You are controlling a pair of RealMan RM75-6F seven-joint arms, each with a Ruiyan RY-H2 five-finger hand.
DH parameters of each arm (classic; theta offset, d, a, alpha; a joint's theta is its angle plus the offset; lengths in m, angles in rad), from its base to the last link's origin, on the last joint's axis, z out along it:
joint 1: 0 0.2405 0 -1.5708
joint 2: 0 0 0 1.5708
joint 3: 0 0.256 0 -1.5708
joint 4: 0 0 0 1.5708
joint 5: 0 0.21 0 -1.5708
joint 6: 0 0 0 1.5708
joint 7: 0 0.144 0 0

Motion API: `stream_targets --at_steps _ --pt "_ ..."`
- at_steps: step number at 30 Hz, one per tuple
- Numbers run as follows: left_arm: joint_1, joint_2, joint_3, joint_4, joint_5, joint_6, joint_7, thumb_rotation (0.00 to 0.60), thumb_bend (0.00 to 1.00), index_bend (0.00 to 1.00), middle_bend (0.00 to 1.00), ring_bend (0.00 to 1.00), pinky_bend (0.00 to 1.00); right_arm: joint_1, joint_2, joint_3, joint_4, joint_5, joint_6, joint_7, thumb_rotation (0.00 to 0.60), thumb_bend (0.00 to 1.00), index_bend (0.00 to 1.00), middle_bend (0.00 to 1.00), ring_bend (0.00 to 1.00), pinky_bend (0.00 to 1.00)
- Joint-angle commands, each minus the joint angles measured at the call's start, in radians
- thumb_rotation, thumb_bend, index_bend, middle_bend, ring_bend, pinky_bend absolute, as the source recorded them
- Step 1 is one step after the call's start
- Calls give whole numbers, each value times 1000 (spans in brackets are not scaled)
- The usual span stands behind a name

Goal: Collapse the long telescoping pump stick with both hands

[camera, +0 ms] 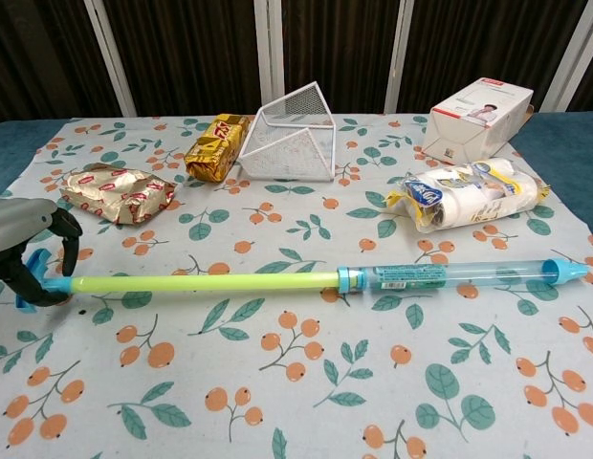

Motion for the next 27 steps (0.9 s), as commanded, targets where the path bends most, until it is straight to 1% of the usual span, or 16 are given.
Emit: stream_targets --at_steps 1,6,11,14,18,19,23,27 --pt "-3 21 -5 -44 19 15 0 600 485 620 165 0 80 39 10 26 -42 34 -45 -77 600 387 0 0 0 0" --pt "-6 39 -8 -83 22 26 3 600 486 624 167 0 80 97 -11 73 -92 130 -114 -183 600 387 0 0 0 0" --pt "-10 51 -9 -101 18 32 6 600 486 629 169 0 80 165 -52 121 -122 246 -172 -321 600 387 0 0 0 0" --pt "-11 58 -13 -114 11 37 5 600 487 629 169 0 80 214 -84 151 -134 344 -204 -423 600 387 0 0 0 0" --pt "-12 70 -13 -127 8 43 8 600 487 630 169 0 80 263 -126 182 -138 445 -219 -507 600 387 0 0 0 0" --pt "-12 77 -11 -131 6 43 10 600 487 630 169 0 80 284 -146 191 -129 486 -224 -539 600 388 0 0 0 0" --pt "-13 93 -11 -134 0 39 4 600 487 631 169 0 80 327 -194 200 -109 588 -220 -621 600 387 0 0 0 0" --pt "-14 103 -12 -133 -5 38 -3 600 488 632 168 0 80 355 -229 192 -89 652 -214 -673 600 387 4 0 0 0"
